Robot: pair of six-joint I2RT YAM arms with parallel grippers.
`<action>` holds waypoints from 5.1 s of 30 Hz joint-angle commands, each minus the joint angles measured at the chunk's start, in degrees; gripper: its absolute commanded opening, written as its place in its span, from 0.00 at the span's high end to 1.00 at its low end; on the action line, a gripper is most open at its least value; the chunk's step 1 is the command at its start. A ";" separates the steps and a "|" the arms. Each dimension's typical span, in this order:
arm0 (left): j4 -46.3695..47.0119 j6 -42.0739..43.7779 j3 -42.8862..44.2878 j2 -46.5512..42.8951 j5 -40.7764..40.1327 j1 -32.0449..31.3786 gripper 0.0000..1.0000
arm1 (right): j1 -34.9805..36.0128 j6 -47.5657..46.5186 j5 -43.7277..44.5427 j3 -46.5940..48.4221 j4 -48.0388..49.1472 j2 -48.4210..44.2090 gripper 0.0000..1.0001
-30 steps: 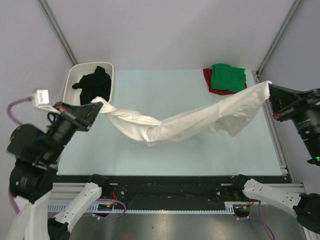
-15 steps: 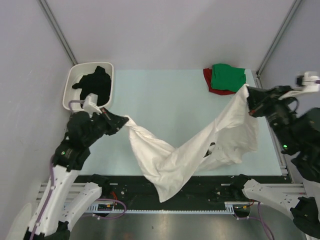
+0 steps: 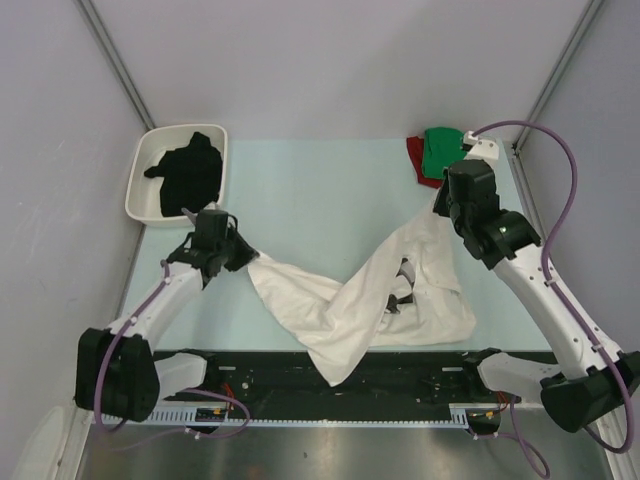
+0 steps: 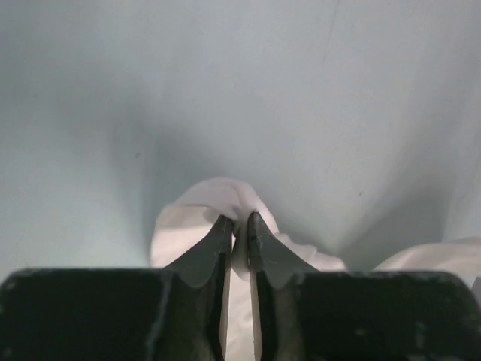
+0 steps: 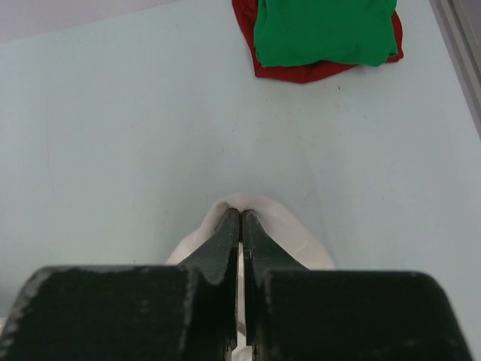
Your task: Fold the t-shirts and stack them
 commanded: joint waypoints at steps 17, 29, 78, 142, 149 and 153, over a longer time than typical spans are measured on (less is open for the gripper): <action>-11.24 12.53 -2.76 -26.06 -14.47 -41.93 0.00 | -4.22 2.11 -7.69 -4.04 5.54 1.13 1.00; -18.88 26.14 10.32 -6.91 -31.41 -68.40 0.00 | -1.67 0.97 -8.39 -6.15 1.14 -3.35 1.00; -5.63 29.23 7.52 18.16 -32.76 -88.83 0.09 | -1.67 0.26 -9.63 -13.80 2.99 -4.33 1.00; -0.80 54.81 50.08 -31.32 -40.46 -71.32 0.98 | -7.03 -2.20 -35.91 37.33 7.63 -13.90 1.00; 7.91 47.00 24.26 -35.28 -49.27 -71.51 1.00 | -7.03 -1.14 -29.23 11.04 14.15 -18.46 1.00; 10.11 39.98 13.42 -35.64 -46.83 -69.93 1.00 | -7.29 -1.40 -24.83 4.32 14.24 -18.13 1.00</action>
